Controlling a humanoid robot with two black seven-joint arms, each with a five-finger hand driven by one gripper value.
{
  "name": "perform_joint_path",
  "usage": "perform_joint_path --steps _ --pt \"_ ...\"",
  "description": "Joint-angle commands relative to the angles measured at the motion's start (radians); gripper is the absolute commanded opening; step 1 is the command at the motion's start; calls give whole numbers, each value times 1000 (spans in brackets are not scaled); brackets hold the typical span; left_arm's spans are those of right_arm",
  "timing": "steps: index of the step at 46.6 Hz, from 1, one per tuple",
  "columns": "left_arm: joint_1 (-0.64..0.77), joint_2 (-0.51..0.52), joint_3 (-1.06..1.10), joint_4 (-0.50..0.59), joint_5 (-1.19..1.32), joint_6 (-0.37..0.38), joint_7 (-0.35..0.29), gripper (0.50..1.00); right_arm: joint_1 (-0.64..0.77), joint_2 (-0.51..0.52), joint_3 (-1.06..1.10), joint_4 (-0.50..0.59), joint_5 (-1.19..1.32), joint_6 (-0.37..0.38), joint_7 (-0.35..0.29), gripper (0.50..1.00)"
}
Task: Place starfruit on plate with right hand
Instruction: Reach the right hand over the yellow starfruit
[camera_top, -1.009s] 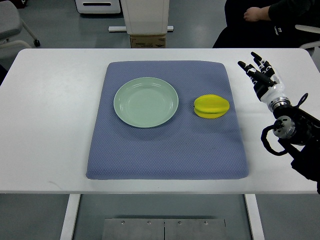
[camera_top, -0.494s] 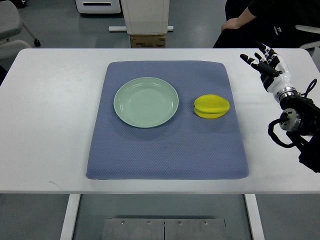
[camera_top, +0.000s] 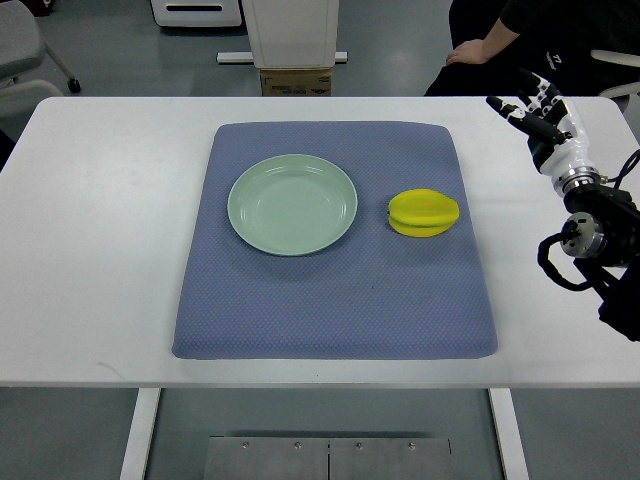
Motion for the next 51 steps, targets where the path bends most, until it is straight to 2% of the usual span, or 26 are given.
perform_joint_path --steps 1,4,7,12,17,22,30,39,51 --pt "2 0 0 0 0 0 0 1000 -2 5 2 10 0 -13 -13 1000" --pt "0 0 0 0 0 0 0 1000 -2 8 -1 36 -1 -14 -47 1000" --pt "0 0 0 0 0 0 0 1000 -7 -4 -18 113 -4 -19 -75 1000" --pt "1 0 0 0 0 0 -1 1000 -13 -76 -65 279 -11 -33 -73 1000" --pt "2 0 0 0 0 0 0 1000 -4 -145 -141 438 -17 -97 -61 1000" --pt "0 0 0 0 0 0 0 1000 17 -202 -174 541 -67 -105 -42 1000" --pt "0 0 0 0 1 0 0 1000 42 -228 -216 555 -263 -103 -42 1000" --pt "0 0 0 0 0 0 0 1000 120 -293 -407 554 -405 -102 -39 1000" --pt "0 0 0 0 0 0 -1 1000 289 -346 -754 554 -425 -105 34 1000"
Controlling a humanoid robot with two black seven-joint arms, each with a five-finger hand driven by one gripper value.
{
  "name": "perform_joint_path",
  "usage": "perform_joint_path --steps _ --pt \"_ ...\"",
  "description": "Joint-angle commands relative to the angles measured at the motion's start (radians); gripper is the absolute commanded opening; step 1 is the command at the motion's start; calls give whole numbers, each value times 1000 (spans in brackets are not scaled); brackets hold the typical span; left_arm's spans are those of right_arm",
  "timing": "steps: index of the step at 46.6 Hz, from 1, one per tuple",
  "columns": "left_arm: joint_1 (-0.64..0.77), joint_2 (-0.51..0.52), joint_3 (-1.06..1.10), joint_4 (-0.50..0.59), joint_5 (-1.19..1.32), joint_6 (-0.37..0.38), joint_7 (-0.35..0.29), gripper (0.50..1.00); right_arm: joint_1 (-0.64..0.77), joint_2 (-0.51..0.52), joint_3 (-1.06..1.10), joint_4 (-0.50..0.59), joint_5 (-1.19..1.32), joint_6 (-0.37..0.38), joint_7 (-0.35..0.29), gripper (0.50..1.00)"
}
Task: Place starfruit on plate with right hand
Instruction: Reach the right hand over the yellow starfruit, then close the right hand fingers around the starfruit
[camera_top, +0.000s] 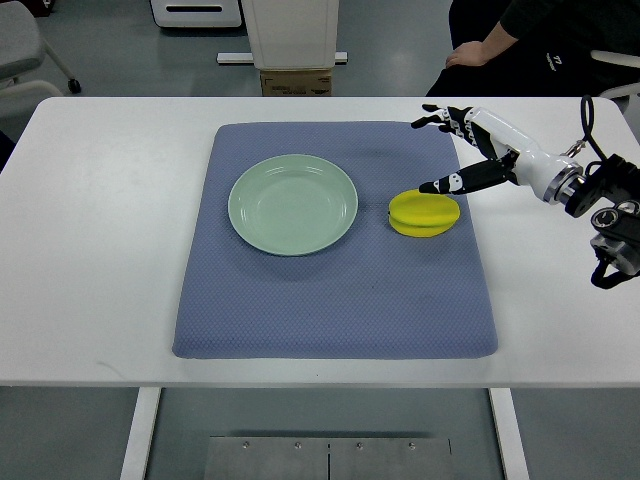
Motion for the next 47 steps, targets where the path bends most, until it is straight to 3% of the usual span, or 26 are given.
perform_joint_path --steps 1,23,38,47 --pt "0 0 0 0 0 0 0 1000 36 -2 -83 0 -2 -3 12 1000" --pt "1 0 0 0 1 0 0 1000 53 82 -189 -26 -42 -30 -25 998" --pt "1 0 0 0 0 0 0 1000 44 123 -189 -106 -27 -30 -46 949" --pt "1 0 0 0 0 0 -1 1000 26 163 -192 -144 -27 -30 -60 947"
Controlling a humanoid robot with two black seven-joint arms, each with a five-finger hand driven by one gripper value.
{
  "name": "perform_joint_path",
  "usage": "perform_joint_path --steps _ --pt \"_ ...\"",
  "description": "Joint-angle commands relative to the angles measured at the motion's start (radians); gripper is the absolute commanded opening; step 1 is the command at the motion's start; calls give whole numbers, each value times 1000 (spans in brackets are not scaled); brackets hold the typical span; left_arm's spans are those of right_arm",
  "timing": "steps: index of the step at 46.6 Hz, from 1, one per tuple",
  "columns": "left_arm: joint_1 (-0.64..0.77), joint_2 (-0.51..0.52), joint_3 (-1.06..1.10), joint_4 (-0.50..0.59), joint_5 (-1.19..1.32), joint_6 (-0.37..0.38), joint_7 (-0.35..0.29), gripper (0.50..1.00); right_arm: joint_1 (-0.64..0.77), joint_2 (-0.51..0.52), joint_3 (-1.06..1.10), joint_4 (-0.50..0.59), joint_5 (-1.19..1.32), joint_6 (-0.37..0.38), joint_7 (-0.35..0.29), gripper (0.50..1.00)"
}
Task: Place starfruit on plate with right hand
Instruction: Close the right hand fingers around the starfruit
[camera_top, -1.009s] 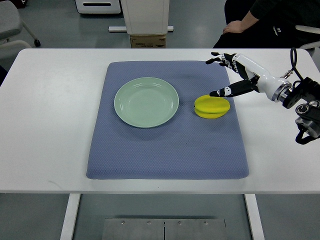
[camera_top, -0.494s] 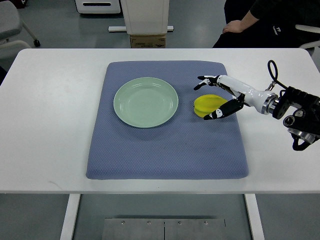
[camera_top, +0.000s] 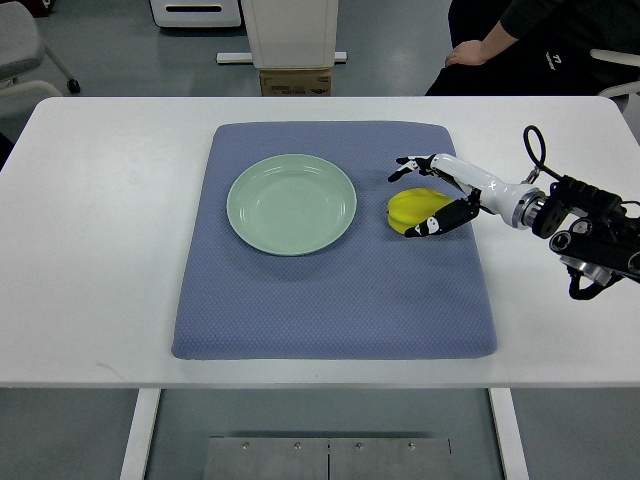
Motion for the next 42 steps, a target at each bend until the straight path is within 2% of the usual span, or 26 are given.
perform_joint_path --steps 1,14,18,20,21,25,26,42 --pt "0 0 0 0 0 0 0 1000 -4 17 -5 -20 -2 0 -11 947" --pt "0 0 0 0 0 0 0 1000 -2 35 -36 -56 -2 0 -14 922" --pt "1 0 0 0 0 0 -2 1000 -2 35 -44 -58 -2 0 -16 893" --pt "0 0 0 0 0 0 0 1000 -2 35 -48 -58 -2 0 -16 845" --pt "1 0 0 0 0 0 0 1000 -2 35 -51 -58 -2 0 -16 797" --pt "0 0 0 0 1 0 0 1000 2 35 -73 -57 -3 0 -16 530" --pt "0 0 0 0 1 0 0 1000 4 35 -79 -57 -3 -2 -14 500" --pt "0 0 0 0 0 0 0 1000 24 60 -85 -58 54 0 9 500"
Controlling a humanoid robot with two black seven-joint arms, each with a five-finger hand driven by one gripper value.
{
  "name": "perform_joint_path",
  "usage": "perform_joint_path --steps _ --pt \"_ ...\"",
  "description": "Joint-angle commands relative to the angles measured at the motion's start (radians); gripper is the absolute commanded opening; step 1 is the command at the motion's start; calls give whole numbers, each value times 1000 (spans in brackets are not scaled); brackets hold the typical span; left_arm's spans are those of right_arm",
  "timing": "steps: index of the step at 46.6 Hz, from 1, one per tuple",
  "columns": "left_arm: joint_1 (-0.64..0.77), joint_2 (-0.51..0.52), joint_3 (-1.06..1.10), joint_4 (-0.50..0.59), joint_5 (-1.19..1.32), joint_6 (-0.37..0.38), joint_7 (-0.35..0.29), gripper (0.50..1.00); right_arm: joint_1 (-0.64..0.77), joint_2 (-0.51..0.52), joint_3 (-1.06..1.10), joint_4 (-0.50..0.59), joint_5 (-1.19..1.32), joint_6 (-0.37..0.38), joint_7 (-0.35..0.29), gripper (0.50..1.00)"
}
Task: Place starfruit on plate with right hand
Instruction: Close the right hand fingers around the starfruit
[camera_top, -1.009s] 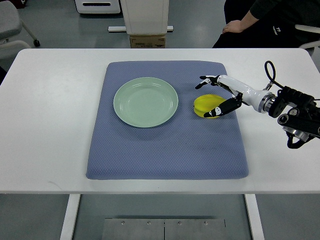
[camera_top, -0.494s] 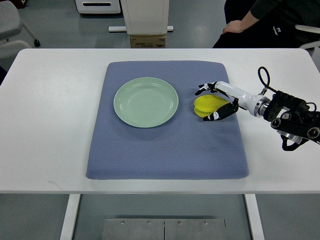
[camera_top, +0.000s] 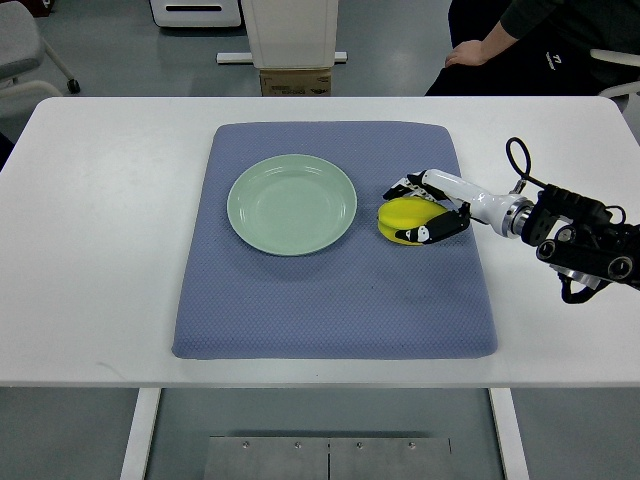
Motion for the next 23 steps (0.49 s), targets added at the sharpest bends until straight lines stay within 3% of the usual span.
perform_joint_path --steps 1,23 --pt "1 0 0 0 -1 0 0 1000 2 2 2 -1 32 0 0 500" --pt "-1 0 0 0 1 0 0 1000 61 -52 9 -3 51 20 14 500"
